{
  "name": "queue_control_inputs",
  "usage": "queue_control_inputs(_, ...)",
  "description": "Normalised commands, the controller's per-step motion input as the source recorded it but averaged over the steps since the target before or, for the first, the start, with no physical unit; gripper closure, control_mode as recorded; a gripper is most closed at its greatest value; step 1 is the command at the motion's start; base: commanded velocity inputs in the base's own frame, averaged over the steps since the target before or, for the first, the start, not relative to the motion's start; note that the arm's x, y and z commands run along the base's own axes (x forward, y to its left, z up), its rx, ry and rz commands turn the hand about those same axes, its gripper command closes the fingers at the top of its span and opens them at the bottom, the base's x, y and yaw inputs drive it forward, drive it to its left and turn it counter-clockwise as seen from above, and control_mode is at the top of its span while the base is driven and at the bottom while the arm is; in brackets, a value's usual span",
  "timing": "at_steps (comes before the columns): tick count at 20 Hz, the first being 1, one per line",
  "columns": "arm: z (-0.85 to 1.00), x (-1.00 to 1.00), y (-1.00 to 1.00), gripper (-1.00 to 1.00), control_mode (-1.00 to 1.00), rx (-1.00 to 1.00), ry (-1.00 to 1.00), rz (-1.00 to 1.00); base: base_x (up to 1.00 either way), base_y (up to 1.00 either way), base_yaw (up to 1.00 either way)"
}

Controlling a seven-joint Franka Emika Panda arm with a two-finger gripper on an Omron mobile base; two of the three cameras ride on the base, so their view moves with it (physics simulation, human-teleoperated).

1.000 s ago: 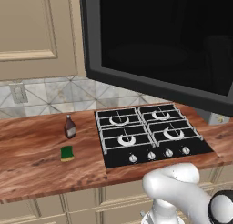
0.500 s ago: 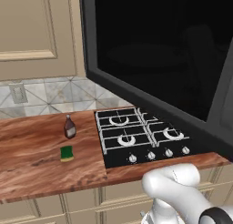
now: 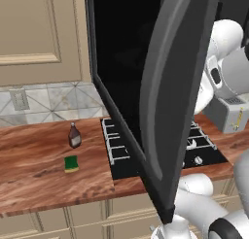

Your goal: Place the sponge inside the microwave to prepare for sanitizing.

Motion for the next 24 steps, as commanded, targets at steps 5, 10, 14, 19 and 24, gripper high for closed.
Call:
queue_control_inputs(5,0.00,-0.23,0.58,-1.00,-1.00,-0.05,-0.01,-0.04,0.00,0.00,0.00)
queue_control_inputs(10,-0.07,-0.01,0.27,-1.00,-1.00,0.00,0.00,-0.12,0.00,0.00,0.00)
queue_control_inputs(14,0.00,-0.21,-0.19,-1.00,-1.00,0.00,-0.18,0.00,0.00,0.00,0.00)
queue_control_inputs(19,-0.36,-0.10,-0.81,-1.00,-1.00,-0.03,-0.19,-0.10,0.00,0.00,0.00)
queue_control_inputs(24,-0.85,0.08,-1.00,-1.00,-1.00,-0.06,-0.24,-0.04,0.00,0.00,0.00)
